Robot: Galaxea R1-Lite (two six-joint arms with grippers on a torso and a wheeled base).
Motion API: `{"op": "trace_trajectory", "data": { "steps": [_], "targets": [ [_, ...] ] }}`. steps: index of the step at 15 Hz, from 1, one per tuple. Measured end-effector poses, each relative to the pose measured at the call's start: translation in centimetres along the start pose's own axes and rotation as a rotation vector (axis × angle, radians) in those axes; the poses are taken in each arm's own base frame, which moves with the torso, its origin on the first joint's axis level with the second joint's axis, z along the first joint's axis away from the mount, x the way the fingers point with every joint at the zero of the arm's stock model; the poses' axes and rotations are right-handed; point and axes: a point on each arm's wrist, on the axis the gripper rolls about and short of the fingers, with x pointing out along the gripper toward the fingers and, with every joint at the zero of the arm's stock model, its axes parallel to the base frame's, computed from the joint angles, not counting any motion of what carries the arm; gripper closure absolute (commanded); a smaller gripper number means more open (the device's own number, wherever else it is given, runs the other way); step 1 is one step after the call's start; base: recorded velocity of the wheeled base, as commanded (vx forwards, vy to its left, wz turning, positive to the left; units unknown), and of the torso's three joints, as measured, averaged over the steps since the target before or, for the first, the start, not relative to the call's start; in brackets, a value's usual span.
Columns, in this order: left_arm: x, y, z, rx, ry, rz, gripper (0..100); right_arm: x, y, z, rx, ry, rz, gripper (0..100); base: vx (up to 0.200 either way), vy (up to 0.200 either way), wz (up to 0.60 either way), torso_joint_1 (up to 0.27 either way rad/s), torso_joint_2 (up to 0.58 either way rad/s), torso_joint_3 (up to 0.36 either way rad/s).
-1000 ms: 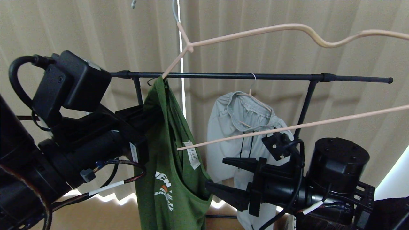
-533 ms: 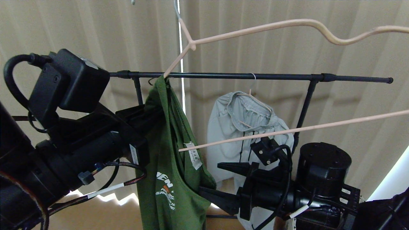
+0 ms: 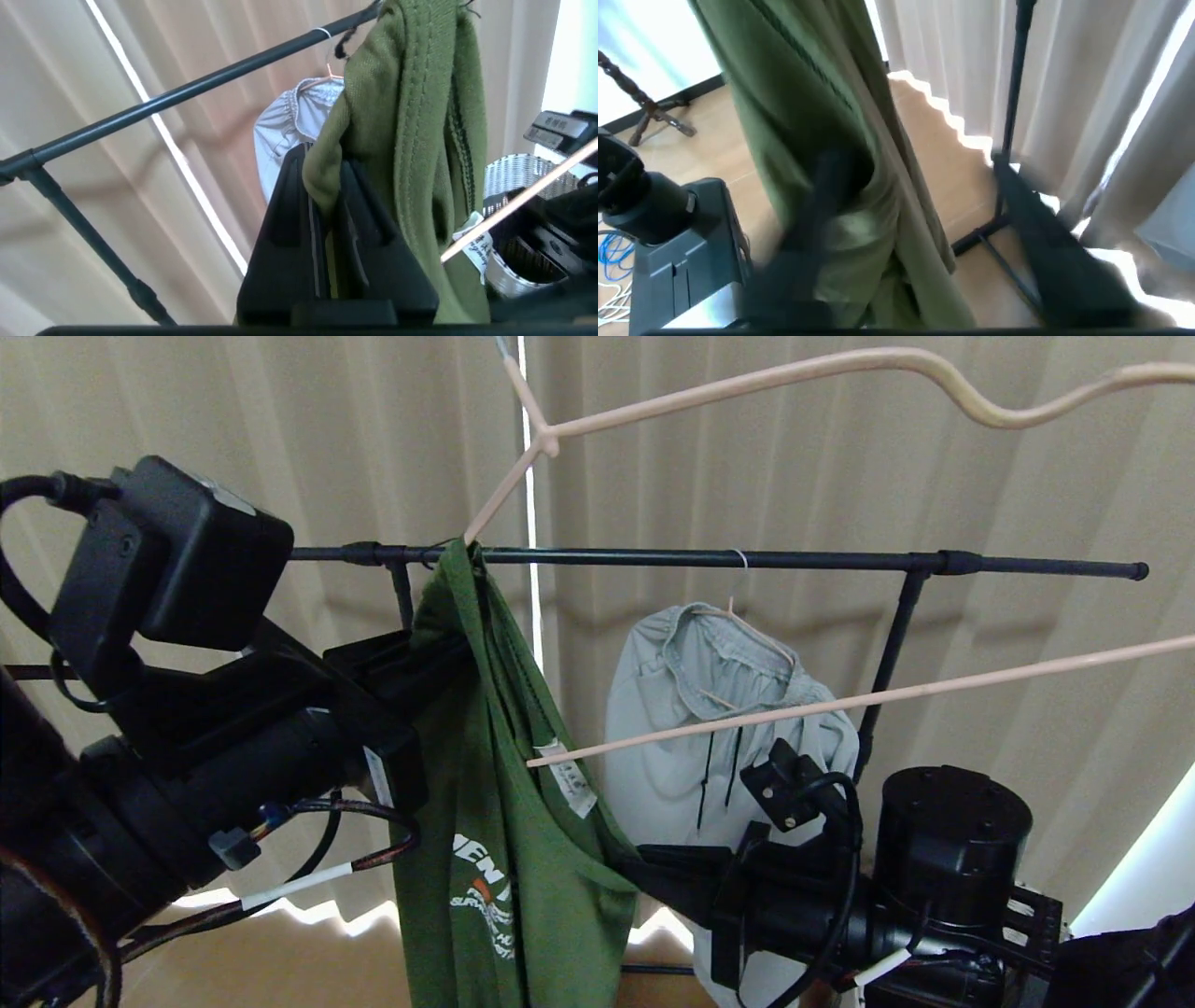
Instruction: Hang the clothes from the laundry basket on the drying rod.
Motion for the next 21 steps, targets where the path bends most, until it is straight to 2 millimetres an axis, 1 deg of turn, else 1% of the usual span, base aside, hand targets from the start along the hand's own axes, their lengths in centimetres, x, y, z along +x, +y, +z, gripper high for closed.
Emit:
{"op": "trace_trajectory", "data": {
  "steps": [3,6,8,11,15,21],
  "targets": [
    [-0.4,0.8,-1.2,0.064,0.059,0.04,100,-1.7,-1.0,0.6,0.005,-0.03,-0.052,100,0.0,0.0,0.0,0.0,0.0,0.0],
    [-1.0,2.6,-3.4,0.19,0.156,0.122,100,-3.5,-2.3,2.0,0.005,-0.094,-0.118,100,0.0,0.0,0.0,0.0,0.0,0.0],
    [-1.4,3.3,-4.9,0.249,0.222,0.15,100,-4.3,-3.0,2.6,0.004,-0.126,-0.15,100,0.0,0.0,0.0,0.0,0.0,0.0],
    [-1.8,4.2,-6.2,0.327,0.299,0.206,100,-4.9,-3.7,3.2,0.004,-0.156,-0.179,100,0.0,0.0,0.0,0.0,0.0,0.0],
    [-2.5,5.1,-7.9,0.443,0.396,0.227,100,-5.2,-3.7,3.8,-0.002,-0.179,-0.182,100,0.0,0.0,0.0,0.0,0.0,0.0],
    [-2.9,6.0,-8.6,0.51,0.459,0.266,100,-5.5,-3.4,4.1,-0.01,-0.195,-0.175,100,0.0,0.0,0.0,0.0,0.0,0.0]
  ]
}}
